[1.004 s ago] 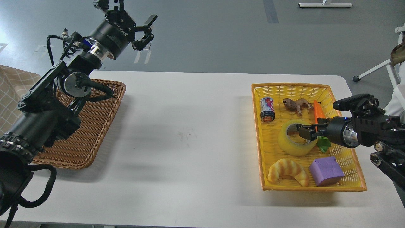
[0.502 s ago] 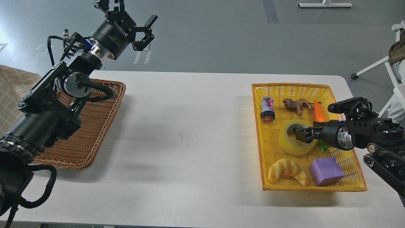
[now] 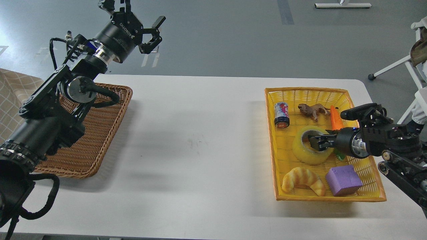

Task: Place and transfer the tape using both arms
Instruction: 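Insert the right gripper into the tape roll's hole and grasp it, then lift the tape roll out of the yellow basket toward the table center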

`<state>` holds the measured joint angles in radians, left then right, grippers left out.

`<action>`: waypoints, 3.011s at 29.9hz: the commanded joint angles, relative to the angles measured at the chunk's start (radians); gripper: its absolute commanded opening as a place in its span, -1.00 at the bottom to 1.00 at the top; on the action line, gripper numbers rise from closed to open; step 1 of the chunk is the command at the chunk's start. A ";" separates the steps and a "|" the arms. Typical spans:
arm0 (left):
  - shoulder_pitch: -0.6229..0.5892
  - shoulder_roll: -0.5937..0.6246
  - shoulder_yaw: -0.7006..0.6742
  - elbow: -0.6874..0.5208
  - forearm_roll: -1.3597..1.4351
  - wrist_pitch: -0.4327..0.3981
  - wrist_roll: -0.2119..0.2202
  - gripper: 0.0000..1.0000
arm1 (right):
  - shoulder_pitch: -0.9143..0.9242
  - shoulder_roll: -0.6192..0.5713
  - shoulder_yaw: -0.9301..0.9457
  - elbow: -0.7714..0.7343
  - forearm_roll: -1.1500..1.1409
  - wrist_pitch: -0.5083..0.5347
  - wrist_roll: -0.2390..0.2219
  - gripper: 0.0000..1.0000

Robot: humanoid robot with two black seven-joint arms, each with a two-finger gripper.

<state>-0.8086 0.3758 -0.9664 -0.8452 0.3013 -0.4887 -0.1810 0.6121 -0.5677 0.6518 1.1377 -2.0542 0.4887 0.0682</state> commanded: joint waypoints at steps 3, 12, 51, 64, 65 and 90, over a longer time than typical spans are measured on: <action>0.000 0.000 0.000 0.000 0.001 0.000 0.000 0.96 | 0.000 0.000 -0.001 -0.007 0.002 0.000 0.001 -0.32; 0.000 -0.002 0.003 0.002 0.001 0.000 0.000 0.96 | 0.029 -0.026 -0.001 0.040 0.006 0.000 0.004 -0.97; -0.003 0.028 -0.009 0.002 -0.001 0.000 0.000 0.96 | 0.360 0.063 -0.020 0.185 0.011 0.000 0.067 -1.00; -0.003 0.026 -0.011 0.002 -0.001 0.000 -0.002 0.96 | 0.449 0.318 -0.121 -0.027 0.008 0.000 0.067 -0.99; -0.001 0.026 -0.011 0.002 -0.001 0.000 -0.002 0.96 | 0.449 0.328 -0.121 -0.036 0.008 0.000 0.067 -0.98; 0.006 0.021 -0.012 0.002 -0.002 0.000 -0.002 0.96 | 0.479 0.568 -0.305 -0.262 0.009 0.000 0.067 -0.95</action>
<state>-0.8030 0.3958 -0.9773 -0.8437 0.2992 -0.4887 -0.1827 1.0924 -0.0019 0.3595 0.9030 -2.0433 0.4887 0.1351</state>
